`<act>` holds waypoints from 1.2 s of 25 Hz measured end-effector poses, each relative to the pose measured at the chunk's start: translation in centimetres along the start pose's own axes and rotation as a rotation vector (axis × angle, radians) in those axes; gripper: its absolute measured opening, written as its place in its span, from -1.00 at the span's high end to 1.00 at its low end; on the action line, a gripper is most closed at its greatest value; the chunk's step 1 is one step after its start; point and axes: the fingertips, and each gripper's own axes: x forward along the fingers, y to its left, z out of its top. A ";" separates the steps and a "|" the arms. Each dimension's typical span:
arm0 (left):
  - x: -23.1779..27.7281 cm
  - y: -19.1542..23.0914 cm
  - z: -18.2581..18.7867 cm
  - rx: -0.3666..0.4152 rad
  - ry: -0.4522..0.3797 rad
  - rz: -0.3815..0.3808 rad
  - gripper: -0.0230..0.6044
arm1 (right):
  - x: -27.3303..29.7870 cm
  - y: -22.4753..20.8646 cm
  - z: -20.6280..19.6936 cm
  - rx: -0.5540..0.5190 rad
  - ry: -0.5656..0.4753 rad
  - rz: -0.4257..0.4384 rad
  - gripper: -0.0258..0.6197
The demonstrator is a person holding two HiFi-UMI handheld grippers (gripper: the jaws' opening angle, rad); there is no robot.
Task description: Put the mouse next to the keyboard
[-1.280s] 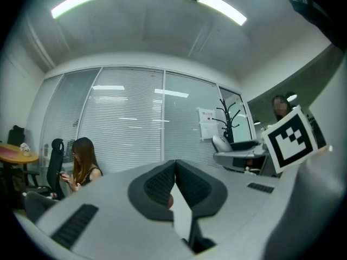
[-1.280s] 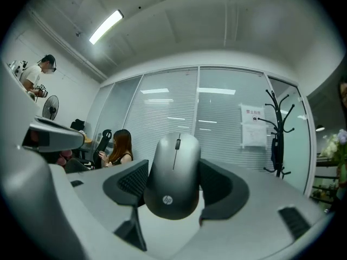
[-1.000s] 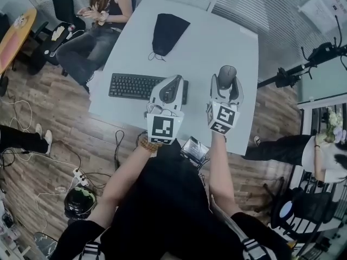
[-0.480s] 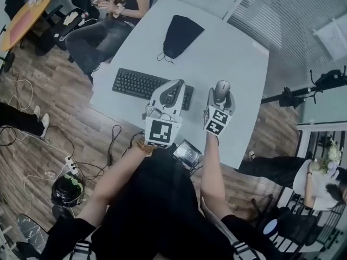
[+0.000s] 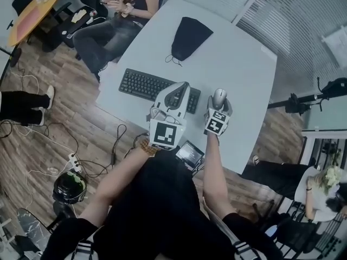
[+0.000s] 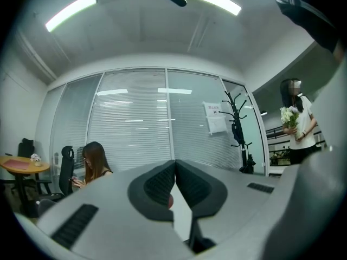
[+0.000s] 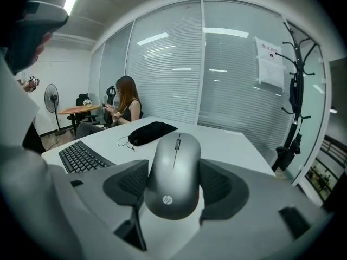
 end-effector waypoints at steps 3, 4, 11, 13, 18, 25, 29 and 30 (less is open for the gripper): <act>0.1 0.4 -0.1 0.005 0.002 0.004 0.89 | 0.8 0.5 -0.9 0.002 0.040 0.013 0.01; 0.0 0.6 -0.1 0.007 0.003 0.006 0.89 | 1.1 0.7 -1.2 0.004 0.052 0.015 0.01; -0.3 1.7 -1.0 0.006 0.012 0.021 0.89 | 3.5 1.7 -4.0 0.028 0.105 0.018 0.01; -0.4 2.0 -1.2 0.005 0.017 0.028 0.89 | 3.8 2.1 -4.7 0.034 0.130 0.028 0.01; 0.1 2.1 -1.5 0.005 0.029 0.034 0.89 | 4.5 1.9 -6.3 0.044 0.188 0.032 0.01; 0.0 2.3 -2.0 0.006 0.042 0.030 0.89 | 5.1 2.4 -8.6 0.065 0.251 0.040 0.01; 0.1 2.3 -2.2 0.010 0.049 0.031 0.89 | 5.6 2.4 -9.5 0.078 0.271 0.045 0.01; 0.2 2.2 -2.3 0.011 0.052 0.030 0.89 | 5.6 2.4 -9.8 0.083 0.281 0.047 0.01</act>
